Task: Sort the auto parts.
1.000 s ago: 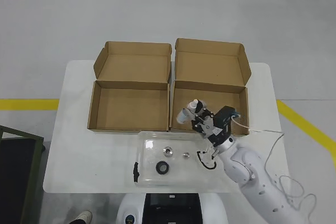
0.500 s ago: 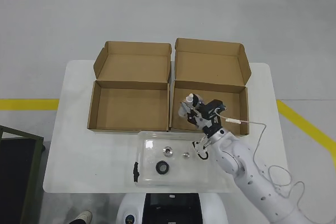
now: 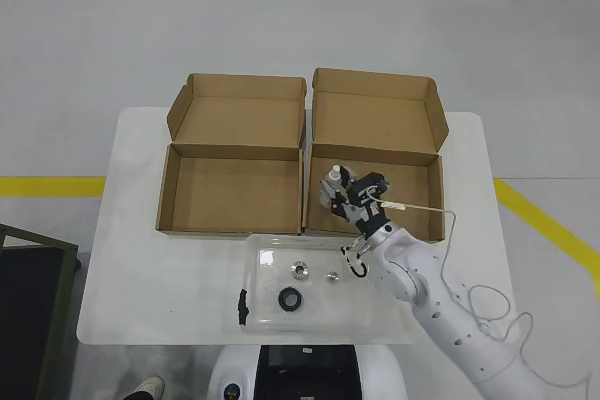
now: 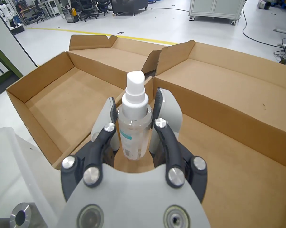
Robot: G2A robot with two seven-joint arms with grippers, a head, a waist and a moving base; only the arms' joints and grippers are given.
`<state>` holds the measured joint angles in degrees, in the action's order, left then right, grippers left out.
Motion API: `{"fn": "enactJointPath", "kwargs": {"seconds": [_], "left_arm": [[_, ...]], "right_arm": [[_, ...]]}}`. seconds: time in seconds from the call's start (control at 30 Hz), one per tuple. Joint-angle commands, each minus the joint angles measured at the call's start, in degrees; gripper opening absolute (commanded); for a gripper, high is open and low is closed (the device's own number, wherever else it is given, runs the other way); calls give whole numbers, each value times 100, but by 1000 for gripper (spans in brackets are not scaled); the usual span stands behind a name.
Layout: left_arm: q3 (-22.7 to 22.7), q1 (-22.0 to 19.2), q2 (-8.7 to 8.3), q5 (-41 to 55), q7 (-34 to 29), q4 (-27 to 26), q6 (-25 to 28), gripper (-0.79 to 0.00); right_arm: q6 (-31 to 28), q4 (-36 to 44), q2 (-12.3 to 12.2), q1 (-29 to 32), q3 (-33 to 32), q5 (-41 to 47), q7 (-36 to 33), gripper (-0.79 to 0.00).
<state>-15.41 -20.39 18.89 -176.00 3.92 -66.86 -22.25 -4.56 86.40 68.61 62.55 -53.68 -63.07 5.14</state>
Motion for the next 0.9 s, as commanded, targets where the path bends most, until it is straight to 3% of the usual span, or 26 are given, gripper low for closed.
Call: {"fn": "enactJointPath", "kwargs": {"seconds": [0.0, 0.07, 0.2, 0.47, 0.57, 0.87], "left_arm": [[0, 0, 0, 0, 0, 0, 0, 0], [0, 0, 0, 0, 0, 0, 0, 0], [0, 0, 0, 0, 0, 0, 0, 0], [0, 0, 0, 0, 0, 0, 0, 0], [0, 0, 0, 0, 0, 0, 0, 0], [0, 0, 0, 0, 0, 0, 0, 0]], "right_arm": [[-5, -45, 15, 5, -3, -35, 5, -785], [-28, -79, 26, 10, -17, -75, -4, -742], [-116, -108, 38, 34, -56, -162, -44, -477], [-204, -50, 61, 139, -131, -297, -109, -311], [-266, 29, 66, 186, -175, -296, -139, 0], [-654, 756, -3, 395, -560, -450, -283, 0]]}}
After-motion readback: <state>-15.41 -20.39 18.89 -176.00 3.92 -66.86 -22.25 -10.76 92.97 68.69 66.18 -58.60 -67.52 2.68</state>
